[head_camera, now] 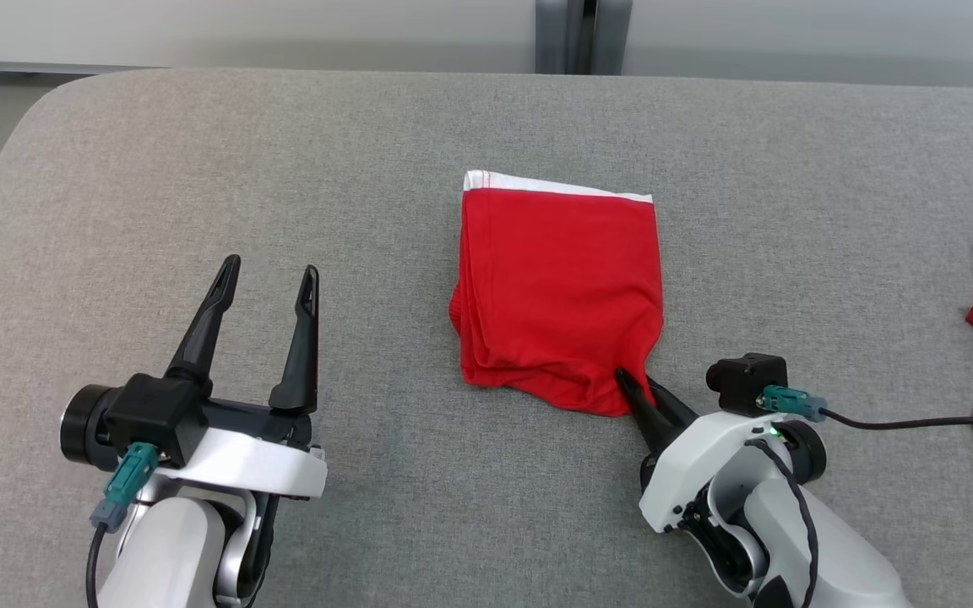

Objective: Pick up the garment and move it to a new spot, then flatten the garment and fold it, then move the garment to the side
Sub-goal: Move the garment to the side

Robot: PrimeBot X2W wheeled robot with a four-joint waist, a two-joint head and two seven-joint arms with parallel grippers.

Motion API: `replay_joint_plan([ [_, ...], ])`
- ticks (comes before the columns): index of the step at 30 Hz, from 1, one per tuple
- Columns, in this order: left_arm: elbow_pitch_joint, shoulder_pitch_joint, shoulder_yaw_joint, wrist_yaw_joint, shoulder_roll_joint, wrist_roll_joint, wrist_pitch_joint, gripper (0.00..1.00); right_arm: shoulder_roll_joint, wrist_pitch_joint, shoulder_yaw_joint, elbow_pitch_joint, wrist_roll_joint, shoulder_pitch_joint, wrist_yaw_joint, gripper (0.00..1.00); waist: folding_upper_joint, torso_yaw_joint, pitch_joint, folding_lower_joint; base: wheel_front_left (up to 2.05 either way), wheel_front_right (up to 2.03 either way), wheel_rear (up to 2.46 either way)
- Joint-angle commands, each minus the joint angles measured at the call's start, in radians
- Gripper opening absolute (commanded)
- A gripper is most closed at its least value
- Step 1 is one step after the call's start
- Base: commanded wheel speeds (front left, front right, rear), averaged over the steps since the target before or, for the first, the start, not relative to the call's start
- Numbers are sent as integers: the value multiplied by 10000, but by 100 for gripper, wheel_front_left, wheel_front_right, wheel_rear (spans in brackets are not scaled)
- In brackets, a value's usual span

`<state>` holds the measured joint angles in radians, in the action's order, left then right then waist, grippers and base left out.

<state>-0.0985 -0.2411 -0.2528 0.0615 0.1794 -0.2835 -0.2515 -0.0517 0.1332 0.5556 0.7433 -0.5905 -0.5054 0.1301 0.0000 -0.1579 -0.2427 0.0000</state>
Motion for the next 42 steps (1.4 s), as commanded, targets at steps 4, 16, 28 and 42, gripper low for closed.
replay_joint_plan([
  [4,45,-168,-20,-11,44,-58,-54,100,19,308,347,91,-455,19,19,0,0,116,-6,0,0,0,0],
  [16,622,-31,68,58,405,29,79,100,-1204,571,67,-436,42,1365,-33,0,0,1960,-321,0,0,0,0],
  [28,1412,-433,67,10,978,221,738,100,-1473,231,-856,-1862,1009,1291,-35,0,0,4267,-1021,0,0,0,0],
  [42,1852,-602,-201,-78,1228,280,1235,100,-2500,-54,-2608,-2597,1577,-954,7,0,0,5372,-1519,0,0,0,0],
])
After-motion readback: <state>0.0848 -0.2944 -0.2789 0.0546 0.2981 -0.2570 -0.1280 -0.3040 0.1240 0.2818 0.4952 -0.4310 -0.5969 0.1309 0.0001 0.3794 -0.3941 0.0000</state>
